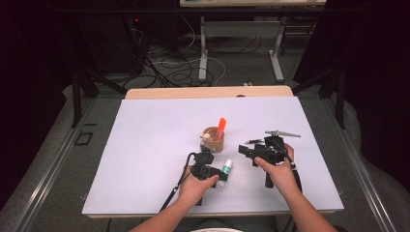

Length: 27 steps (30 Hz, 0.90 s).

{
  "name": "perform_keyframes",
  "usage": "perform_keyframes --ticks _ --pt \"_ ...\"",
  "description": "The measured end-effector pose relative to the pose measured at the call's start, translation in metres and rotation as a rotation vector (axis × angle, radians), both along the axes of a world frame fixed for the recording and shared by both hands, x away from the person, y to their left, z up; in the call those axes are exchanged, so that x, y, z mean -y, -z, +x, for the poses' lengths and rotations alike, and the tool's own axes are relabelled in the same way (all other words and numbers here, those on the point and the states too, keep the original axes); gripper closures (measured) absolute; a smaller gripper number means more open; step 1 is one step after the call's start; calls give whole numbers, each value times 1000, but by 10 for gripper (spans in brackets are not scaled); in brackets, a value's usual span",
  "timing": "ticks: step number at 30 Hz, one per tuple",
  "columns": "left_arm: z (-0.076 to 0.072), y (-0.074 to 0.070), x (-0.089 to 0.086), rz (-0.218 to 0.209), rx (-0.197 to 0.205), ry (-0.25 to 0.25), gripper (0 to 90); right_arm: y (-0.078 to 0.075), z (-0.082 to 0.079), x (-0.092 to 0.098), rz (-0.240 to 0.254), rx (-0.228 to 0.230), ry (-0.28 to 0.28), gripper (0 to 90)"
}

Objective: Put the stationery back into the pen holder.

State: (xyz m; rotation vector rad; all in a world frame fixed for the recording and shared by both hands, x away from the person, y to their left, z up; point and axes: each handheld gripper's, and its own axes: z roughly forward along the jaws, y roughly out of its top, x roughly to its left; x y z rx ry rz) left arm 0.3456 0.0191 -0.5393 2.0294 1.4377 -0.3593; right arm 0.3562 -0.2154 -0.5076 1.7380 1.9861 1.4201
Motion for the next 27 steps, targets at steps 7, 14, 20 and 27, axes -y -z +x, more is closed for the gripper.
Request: perform_keyframes --ticks 7,14,20,27 --pt "2 -5 -5 -16 54 11 660 -2 0 -2 18 13 -2 224" --pt "2 -10 -8 -45 101 14 660 -5 -1 -4 67 -15 -17 262" --pt "2 -17 -12 -61 164 13 660 -6 -1 -3 84 -32 -32 277" --pt "0 -24 -16 -85 218 -10 660 -10 -1 -6 128 -37 -40 317"
